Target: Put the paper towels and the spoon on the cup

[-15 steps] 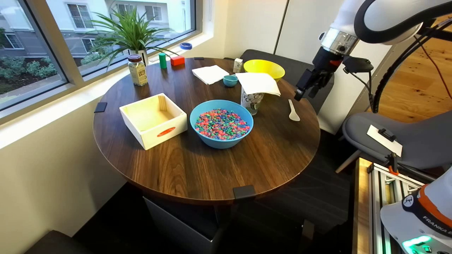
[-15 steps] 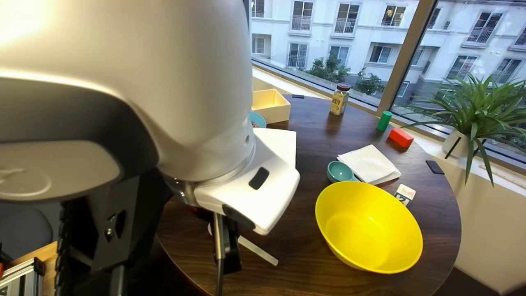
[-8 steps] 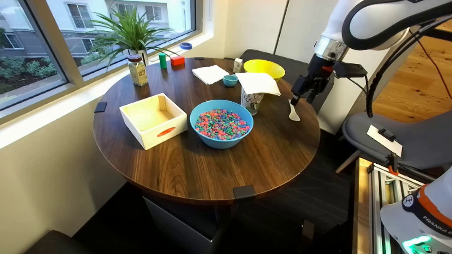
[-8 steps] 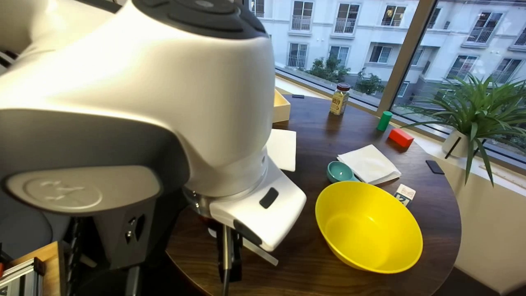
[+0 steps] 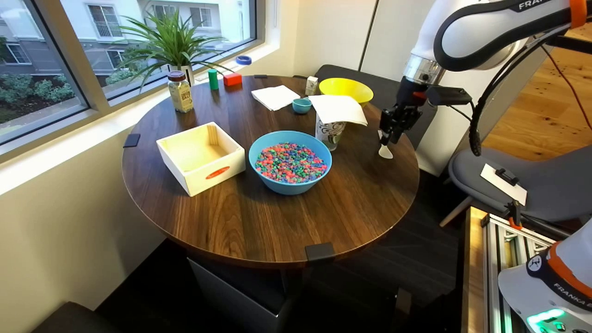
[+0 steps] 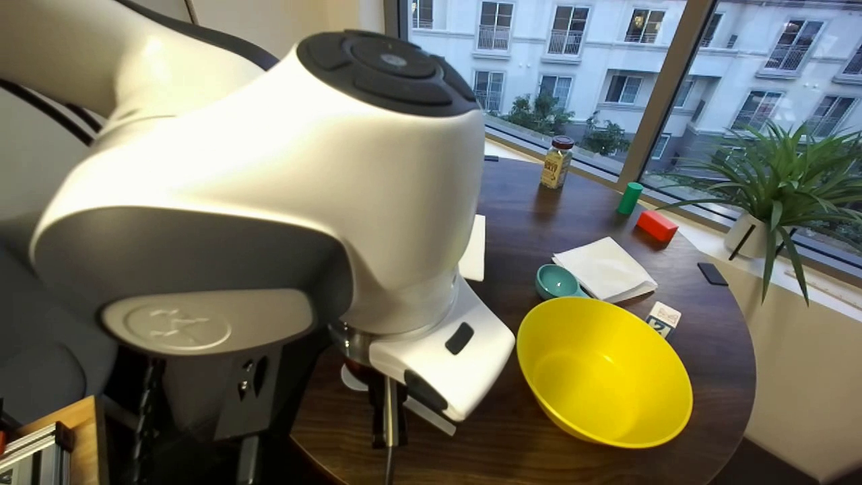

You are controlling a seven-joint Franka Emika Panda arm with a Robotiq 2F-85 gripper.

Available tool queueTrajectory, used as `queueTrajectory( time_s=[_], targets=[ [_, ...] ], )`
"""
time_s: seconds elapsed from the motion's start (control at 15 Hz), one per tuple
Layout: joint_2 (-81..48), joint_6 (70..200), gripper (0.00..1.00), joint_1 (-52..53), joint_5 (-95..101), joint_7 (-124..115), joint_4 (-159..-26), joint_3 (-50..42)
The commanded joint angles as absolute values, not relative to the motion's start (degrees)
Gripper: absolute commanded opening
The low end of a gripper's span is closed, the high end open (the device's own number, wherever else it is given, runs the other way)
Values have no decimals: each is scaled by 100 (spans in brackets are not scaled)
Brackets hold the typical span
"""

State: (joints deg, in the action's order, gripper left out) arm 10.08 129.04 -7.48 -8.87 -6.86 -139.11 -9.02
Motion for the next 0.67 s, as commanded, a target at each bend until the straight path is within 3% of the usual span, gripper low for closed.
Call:
queueTrajectory(
  time_s=[0.0,0.07,0.33,0.4,0.47,0.6],
  targets=[
    [827,12879,53,-790,-969,-780,-13770,-884],
    [806,12881,70,-794,-963,-792,-13750,-886],
    [750,12891,98,-796,-980,-808,-13691,-888],
    [721,12881,91,-797,-994,-797,-13672,-891],
    [713,12885,64,-796,-998,-791,-13667,-891],
    [689,12888,62,-796,-993,-793,-13647,-888]
  ],
)
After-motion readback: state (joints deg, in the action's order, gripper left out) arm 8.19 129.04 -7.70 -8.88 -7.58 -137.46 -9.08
